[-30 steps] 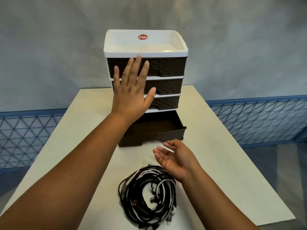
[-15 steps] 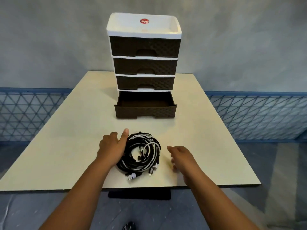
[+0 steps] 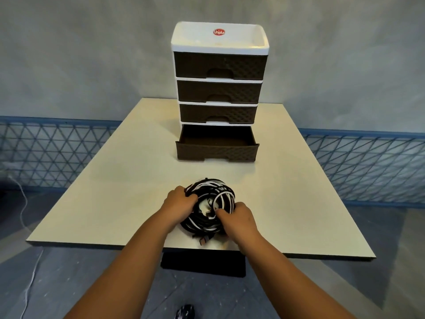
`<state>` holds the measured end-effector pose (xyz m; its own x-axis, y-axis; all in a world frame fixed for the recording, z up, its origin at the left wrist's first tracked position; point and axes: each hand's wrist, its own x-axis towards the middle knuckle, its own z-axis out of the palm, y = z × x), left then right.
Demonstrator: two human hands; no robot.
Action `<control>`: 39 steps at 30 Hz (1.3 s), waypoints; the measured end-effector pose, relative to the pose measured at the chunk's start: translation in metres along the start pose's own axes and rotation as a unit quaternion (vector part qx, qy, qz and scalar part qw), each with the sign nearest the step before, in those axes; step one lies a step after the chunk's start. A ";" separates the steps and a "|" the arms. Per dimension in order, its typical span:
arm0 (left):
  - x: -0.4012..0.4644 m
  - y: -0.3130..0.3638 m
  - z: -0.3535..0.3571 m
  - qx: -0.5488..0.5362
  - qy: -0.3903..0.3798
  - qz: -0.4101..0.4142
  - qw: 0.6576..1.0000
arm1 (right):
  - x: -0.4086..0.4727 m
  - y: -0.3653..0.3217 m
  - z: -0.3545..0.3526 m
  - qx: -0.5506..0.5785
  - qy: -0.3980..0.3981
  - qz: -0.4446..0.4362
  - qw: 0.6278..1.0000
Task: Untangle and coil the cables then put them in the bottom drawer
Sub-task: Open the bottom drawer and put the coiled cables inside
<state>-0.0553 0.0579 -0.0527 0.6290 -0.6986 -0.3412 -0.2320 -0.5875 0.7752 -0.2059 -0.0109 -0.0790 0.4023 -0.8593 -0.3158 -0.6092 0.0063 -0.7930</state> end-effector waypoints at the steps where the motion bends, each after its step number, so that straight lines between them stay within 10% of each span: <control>1: -0.001 -0.001 0.002 -0.013 0.008 0.013 1.000 | -0.001 0.001 0.000 0.010 0.006 0.000 1.000; 24: 0.124 0.123 -0.059 -0.063 -0.012 0.100 0.993 | 0.102 -0.128 -0.039 0.200 0.125 -0.042 0.971; 39: 0.213 0.143 -0.050 -0.066 -0.169 -0.082 0.980 | 0.207 -0.151 -0.074 0.214 -0.080 0.122 0.966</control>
<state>0.0823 -0.1546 0.0118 0.3624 -0.7084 -0.6057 -0.0362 -0.6601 0.7503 -0.0814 -0.2279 0.0141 0.4030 -0.7157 -0.5705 -0.3749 0.4395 -0.8162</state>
